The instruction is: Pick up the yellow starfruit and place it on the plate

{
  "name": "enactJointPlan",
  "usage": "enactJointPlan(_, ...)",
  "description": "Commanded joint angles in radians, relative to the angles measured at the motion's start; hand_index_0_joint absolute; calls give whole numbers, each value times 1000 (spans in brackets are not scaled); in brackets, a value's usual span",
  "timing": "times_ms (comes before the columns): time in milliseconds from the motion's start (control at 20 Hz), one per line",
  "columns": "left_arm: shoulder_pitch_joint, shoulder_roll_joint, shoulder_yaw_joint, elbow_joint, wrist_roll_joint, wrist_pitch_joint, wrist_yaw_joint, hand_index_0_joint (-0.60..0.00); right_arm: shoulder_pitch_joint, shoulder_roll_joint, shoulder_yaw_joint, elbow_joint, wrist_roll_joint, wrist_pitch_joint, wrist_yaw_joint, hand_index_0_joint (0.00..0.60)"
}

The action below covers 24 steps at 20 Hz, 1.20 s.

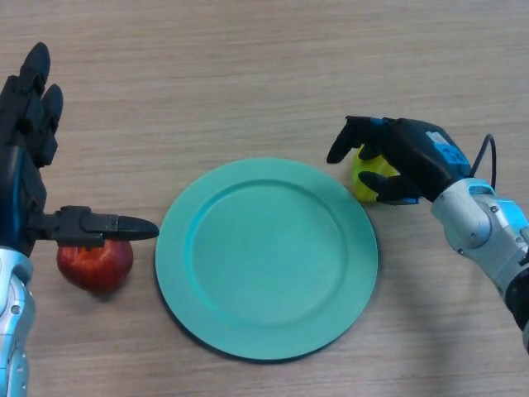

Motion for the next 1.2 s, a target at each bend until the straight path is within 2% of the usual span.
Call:
enactJointPlan(50,-46,52,44,-41,-35,-152,16,0,-70,-60,-17,-43,-37,-80,-117,600)
enactJointPlan(150,-42,46,39,-44,-34,-149,15,0,-76,-77,4,-57,-129,-65,-209,600)
enactJointPlan(200,-42,45,40,-46,-36,-148,14,0,-76,-84,0,-65,-146,-69,-219,600)
enactJointPlan(450,-43,40,38,-55,-27,-160,20,0,-20,-87,-45,-210,-165,-30,-185,600)
enactJointPlan(500,-42,39,39,-57,-29,-161,21,0,-8,-73,-71,-227,-110,-52,-140,600)
enactJointPlan(550,-43,38,39,-64,-35,-159,21,0,16,-49,-105,-276,-13,-58,-48,600)
enactJointPlan(650,-40,35,38,-69,-36,-162,25,0,48,-36,-121,-361,80,-39,13,600)
enactJointPlan(750,-36,35,39,-76,-40,-158,27,0,94,-17,-139,-469,228,8,123,600)
enactJointPlan(800,-36,35,38,-77,-41,-157,27,0,98,-17,-138,-482,236,16,124,550)
enactJointPlan(850,-36,35,38,-78,-41,-154,27,0,99,-19,-136,-490,242,21,123,400)
enactJointPlan(900,-36,35,37,-81,-40,-151,27,0,104,-19,-137,-507,258,32,129,300)
enactJointPlan(950,-36,35,35,-86,-36,-146,29,0,118,-17,-141,-552,304,60,147,150)
enactJointPlan(1000,-37,34,30,-93,-32,-136,27,0,131,-11,-147,-612,383,103,182,50)
enactJointPlan(1050,-37,33,25,-104,-35,-120,21,0,145,-8,-153,-667,456,139,203,0)
enactJointPlan(1100,-36,31,23,-111,-36,-113,19,0,164,-10,-154,-704,480,171,213,0)
enactJointPlan(1200,-35,27,17,-126,-25,-104,17,0,213,-8,-159,-815,566,277,279,0)
